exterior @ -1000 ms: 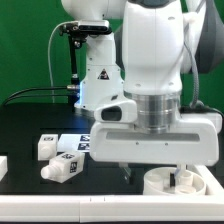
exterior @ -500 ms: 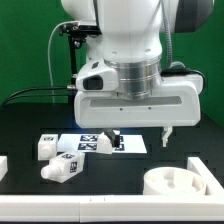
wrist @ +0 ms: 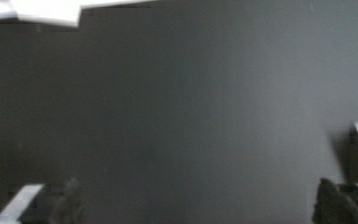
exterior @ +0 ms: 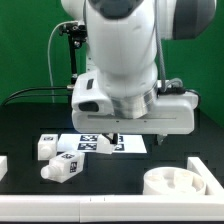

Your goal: Assemble stool

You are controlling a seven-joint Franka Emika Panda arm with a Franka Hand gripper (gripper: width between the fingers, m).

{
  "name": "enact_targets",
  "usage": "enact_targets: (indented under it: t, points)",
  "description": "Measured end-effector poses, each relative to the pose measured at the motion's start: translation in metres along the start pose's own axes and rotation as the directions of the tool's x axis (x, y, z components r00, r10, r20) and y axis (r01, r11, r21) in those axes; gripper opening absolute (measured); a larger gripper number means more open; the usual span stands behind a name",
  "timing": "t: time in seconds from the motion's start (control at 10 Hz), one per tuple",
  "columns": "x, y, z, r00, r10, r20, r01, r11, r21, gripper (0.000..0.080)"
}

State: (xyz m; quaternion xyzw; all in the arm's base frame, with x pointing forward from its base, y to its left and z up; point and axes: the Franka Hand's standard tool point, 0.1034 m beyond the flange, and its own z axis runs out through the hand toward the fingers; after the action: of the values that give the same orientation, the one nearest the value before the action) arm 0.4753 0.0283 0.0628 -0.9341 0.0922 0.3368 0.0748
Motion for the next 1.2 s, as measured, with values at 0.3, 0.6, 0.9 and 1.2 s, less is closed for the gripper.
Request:
enact_targets:
  t: [0.3,0.6,0.9,1.2]
  points:
    - [-0.032,0.016,0.018,0.958,0.008,0.287,-0.006,1.000,-0.006,0.0649]
    - [-0.028,0.022,0.023,0.946,-0.006,0.326,0.008,1.000,-0.005,0.0649]
    - [-0.041,0.063,0.048,0.937,0.050,0.346,-0.055,0.998,0.007,0.0649]
    - [-0.039,0.058,0.049,0.937,0.057,0.346,-0.065,0.998,0.011,0.0649]
